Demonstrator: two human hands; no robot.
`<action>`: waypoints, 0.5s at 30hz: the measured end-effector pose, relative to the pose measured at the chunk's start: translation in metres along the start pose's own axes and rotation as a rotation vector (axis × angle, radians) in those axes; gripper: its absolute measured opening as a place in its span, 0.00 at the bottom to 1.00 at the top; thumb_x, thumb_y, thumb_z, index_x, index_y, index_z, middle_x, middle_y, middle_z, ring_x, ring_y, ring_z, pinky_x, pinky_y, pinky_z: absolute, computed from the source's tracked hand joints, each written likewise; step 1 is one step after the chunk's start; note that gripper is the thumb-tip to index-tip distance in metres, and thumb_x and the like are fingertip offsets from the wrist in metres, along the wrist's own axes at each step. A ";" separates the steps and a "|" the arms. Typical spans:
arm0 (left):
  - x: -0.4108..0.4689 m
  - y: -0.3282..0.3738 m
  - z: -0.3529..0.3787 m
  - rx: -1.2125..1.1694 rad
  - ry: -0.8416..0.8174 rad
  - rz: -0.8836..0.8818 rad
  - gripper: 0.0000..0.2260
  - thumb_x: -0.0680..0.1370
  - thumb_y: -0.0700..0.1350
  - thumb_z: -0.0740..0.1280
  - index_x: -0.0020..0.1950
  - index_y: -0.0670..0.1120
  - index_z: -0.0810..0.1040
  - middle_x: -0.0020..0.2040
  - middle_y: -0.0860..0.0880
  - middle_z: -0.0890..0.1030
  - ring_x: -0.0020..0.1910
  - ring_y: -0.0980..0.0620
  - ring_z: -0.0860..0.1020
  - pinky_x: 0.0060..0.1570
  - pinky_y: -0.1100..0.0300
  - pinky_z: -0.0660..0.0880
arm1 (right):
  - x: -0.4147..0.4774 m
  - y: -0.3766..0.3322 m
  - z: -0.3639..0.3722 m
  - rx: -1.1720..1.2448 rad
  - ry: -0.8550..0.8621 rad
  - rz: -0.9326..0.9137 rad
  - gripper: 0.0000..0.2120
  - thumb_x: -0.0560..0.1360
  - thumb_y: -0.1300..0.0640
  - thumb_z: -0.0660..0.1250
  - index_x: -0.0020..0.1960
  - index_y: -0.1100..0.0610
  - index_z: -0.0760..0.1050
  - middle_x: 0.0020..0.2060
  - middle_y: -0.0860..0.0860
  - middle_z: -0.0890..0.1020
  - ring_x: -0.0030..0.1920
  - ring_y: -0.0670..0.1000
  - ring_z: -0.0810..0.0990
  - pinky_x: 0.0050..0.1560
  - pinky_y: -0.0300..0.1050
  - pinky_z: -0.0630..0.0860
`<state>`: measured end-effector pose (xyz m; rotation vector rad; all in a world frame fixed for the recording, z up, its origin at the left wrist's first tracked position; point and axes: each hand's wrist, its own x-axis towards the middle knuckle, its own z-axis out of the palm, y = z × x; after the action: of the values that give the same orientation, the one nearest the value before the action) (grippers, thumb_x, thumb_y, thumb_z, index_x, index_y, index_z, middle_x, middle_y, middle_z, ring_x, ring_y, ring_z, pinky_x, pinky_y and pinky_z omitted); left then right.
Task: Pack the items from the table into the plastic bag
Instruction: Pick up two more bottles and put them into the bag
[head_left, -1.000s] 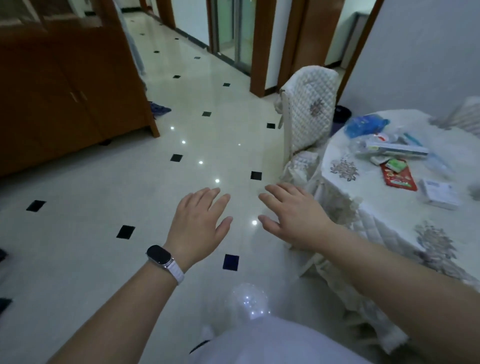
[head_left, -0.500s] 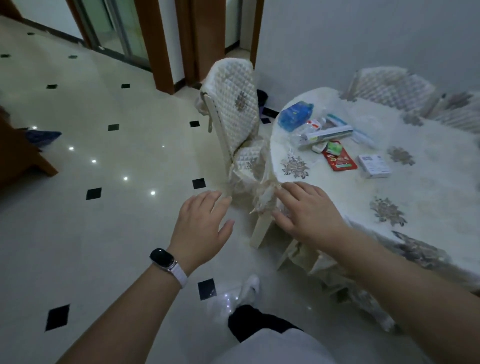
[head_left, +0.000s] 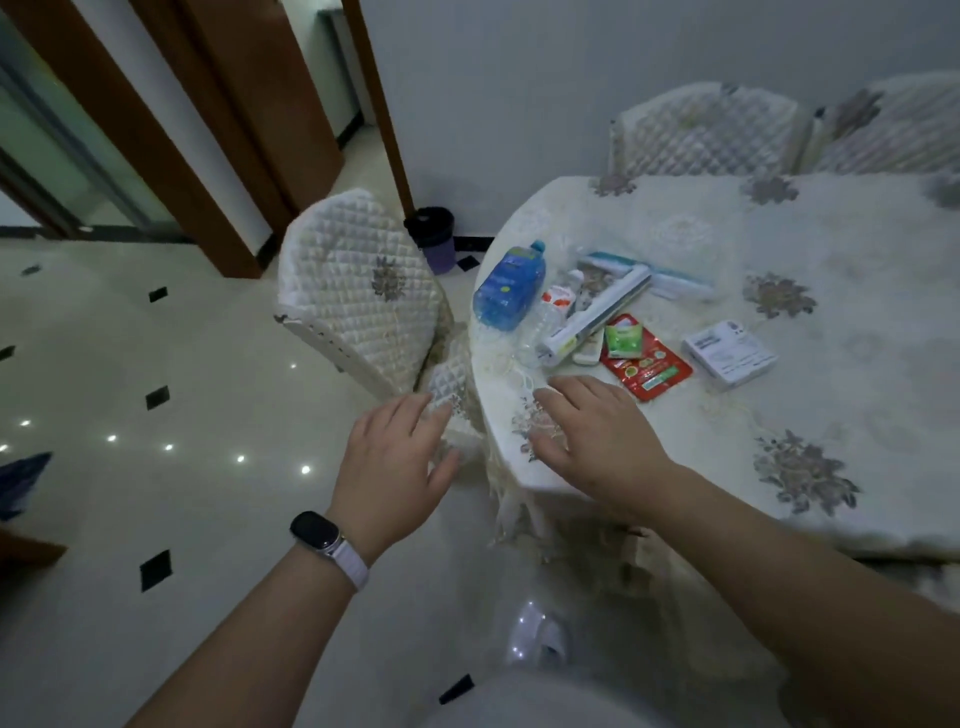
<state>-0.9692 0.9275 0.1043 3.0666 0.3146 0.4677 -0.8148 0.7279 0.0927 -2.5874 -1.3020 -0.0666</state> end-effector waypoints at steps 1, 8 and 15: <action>0.017 0.000 0.003 -0.004 0.007 0.016 0.19 0.75 0.54 0.64 0.62 0.47 0.78 0.62 0.45 0.78 0.59 0.43 0.75 0.58 0.48 0.71 | 0.009 0.011 -0.002 0.004 0.008 0.027 0.24 0.76 0.41 0.58 0.64 0.54 0.75 0.63 0.53 0.78 0.62 0.56 0.75 0.61 0.54 0.72; 0.112 -0.012 0.036 -0.067 -0.020 0.134 0.20 0.75 0.55 0.62 0.63 0.47 0.78 0.62 0.44 0.78 0.59 0.43 0.75 0.57 0.48 0.71 | 0.054 0.051 -0.004 -0.005 0.036 0.162 0.25 0.75 0.42 0.58 0.63 0.57 0.76 0.59 0.55 0.80 0.59 0.57 0.77 0.58 0.53 0.73; 0.208 -0.053 0.094 -0.196 -0.132 0.180 0.23 0.76 0.57 0.60 0.66 0.47 0.75 0.64 0.44 0.76 0.61 0.42 0.74 0.60 0.44 0.72 | 0.118 0.061 0.023 0.059 0.052 0.364 0.26 0.76 0.42 0.56 0.64 0.58 0.76 0.60 0.56 0.79 0.60 0.58 0.77 0.59 0.53 0.74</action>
<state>-0.7574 1.0216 0.0730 2.9261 -0.0108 0.2799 -0.6965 0.7909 0.0759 -2.7058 -0.7859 -0.0291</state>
